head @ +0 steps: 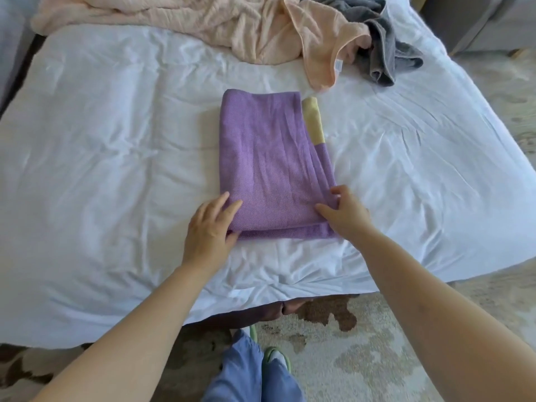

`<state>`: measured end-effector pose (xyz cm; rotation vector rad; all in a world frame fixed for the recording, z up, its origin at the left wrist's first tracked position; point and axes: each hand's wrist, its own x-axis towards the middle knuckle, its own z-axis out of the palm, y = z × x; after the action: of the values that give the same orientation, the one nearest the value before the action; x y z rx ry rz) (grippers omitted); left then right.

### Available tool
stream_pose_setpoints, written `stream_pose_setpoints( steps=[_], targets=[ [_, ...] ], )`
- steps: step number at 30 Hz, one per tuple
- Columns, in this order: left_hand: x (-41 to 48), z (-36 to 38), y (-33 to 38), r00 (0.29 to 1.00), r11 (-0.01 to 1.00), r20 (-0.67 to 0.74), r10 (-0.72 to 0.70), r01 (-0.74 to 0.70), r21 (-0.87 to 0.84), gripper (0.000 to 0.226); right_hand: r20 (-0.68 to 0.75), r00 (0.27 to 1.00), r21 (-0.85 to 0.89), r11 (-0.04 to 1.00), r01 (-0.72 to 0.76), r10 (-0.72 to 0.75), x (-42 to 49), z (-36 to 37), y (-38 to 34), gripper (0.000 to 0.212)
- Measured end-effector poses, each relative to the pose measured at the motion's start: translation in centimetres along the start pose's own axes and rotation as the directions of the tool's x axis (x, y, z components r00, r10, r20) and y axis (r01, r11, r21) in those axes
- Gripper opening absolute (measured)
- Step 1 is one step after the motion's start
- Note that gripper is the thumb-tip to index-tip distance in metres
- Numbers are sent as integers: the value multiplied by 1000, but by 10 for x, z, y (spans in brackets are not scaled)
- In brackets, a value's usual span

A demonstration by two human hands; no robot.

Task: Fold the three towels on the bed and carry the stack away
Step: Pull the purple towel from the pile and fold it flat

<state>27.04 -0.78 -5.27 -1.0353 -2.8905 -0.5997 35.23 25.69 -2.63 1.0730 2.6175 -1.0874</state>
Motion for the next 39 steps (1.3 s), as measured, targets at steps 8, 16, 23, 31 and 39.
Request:
stream_pose_setpoints(
  steps=[8,16,23,31,39],
  targets=[
    [-9,4,21,990,995,106,93,-89,-44,52,29,990,33,990,-140,139,-25,-10,49,50],
    [82,-15,7,998,998,-46,-47,45,-36,47,-220,960,-145,979,145,-174,39,-11,-10,65],
    [149,50,-22,959,968,270,-92,23,248,64,102,888,-524,735,430,-448,119,52,-37,66],
    [209,37,-55,983,997,-176,-56,45,-67,45,-472,874,-80,993,91,-119,191,12,-42,48],
    [330,28,-94,985,995,161,-63,76,-70,48,-170,972,-61,986,156,-164,267,-8,-99,53]
  ],
)
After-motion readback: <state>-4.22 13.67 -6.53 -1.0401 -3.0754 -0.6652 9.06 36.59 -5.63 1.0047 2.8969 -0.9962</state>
